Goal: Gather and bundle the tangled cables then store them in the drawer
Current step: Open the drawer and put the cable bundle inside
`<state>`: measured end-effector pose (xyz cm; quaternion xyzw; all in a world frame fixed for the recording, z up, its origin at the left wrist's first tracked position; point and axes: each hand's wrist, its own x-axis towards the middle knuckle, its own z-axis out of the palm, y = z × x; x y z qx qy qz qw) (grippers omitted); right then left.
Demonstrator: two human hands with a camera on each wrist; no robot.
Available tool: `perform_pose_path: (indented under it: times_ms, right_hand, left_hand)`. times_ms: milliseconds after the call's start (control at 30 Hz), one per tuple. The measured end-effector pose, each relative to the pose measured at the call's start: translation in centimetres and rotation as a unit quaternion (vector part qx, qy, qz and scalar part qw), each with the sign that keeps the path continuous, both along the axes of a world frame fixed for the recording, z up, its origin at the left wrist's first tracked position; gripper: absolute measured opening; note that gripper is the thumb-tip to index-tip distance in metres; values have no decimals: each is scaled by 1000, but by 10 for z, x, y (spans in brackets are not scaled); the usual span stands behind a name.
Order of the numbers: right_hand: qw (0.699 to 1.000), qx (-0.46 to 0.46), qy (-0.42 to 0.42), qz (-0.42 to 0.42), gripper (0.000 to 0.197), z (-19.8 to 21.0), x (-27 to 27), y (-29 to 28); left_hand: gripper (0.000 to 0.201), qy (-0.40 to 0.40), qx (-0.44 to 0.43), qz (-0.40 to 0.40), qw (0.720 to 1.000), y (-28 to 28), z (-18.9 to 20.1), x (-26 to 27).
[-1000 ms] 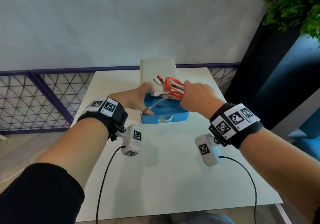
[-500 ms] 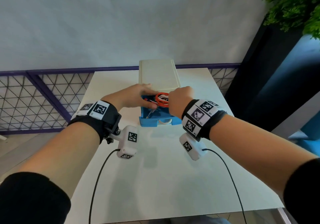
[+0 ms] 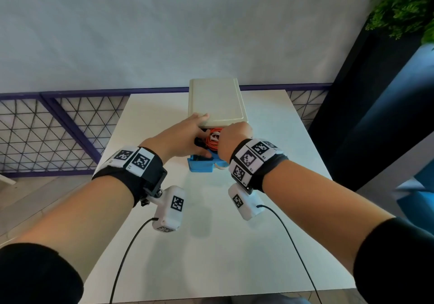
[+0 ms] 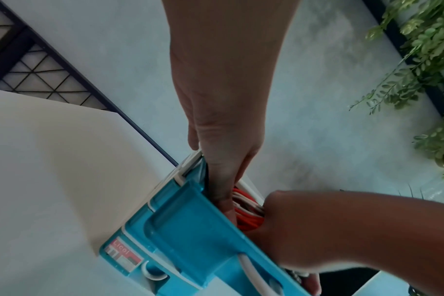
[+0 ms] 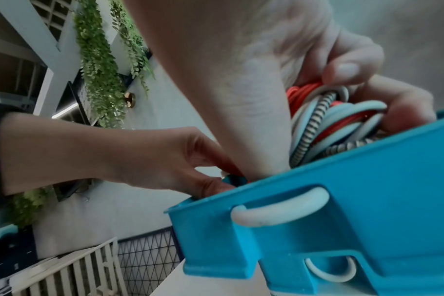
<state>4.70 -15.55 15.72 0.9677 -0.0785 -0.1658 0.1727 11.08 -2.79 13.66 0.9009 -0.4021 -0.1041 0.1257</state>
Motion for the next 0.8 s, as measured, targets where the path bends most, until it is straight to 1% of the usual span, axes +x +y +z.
perform_pose_path:
  times_ms: [67, 200, 267, 333, 367, 400, 467, 533, 600, 633, 667, 733, 800]
  right_hand:
    - [999, 47, -12, -12, 24, 0, -1, -1]
    - [982, 183, -34, -34, 60, -3, -7, -11]
    - [961, 262, -64, -62, 75, -13, -7, -16]
    - [940, 323, -88, -67, 86, -17, -12, -17]
    - [937, 330, -99, -60, 85, -19, -17, -19]
    - [937, 327, -111, -52, 78, -18, -25, -22]
    - [931, 331, -155, -7, 58, -14, -43, -27]
    - [920, 328, -204, 64, 44, -14, -56, -31]
    - [922, 278, -222, 151, 37, -23, -60, -31]
    - [927, 257, -210, 175, 35, -29, -58, -32]
    - [931, 249, -198, 177, 34, -32, -58, -32]
    - [943, 218, -162, 193, 32, -34, -58, -30]
    - [951, 147, -118, 243, 37, -35, -53, -29]
  left_hand:
    - [53, -12, 6, 1, 1000, -1, -2, -3]
    - [60, -16, 40, -9, 999, -1, -3, -4]
    - [53, -18, 49, -10, 999, -1, -4, -3]
    - [46, -33, 53, -3, 998, -2, -6, -3]
    - [46, -43, 56, 3, 997, -3, -7, -3]
    - [46, -49, 58, 9, 997, -4, -9, -3]
    - [46, -58, 47, 14, 997, -7, -10, -6]
    - [38, -66, 31, 21, 997, -9, -11, -7]
    - [24, -66, 9, 34, 997, -8, -14, -6]
    - [19, -69, 2, 36, 997, -7, -16, -4]
    - [20, -72, -5, 33, 997, -7, -18, -2]
    - [29, -58, -14, 28, 998, -7, -19, 1]
    - [40, -21, -17, 30, 999, -6, -13, 2]
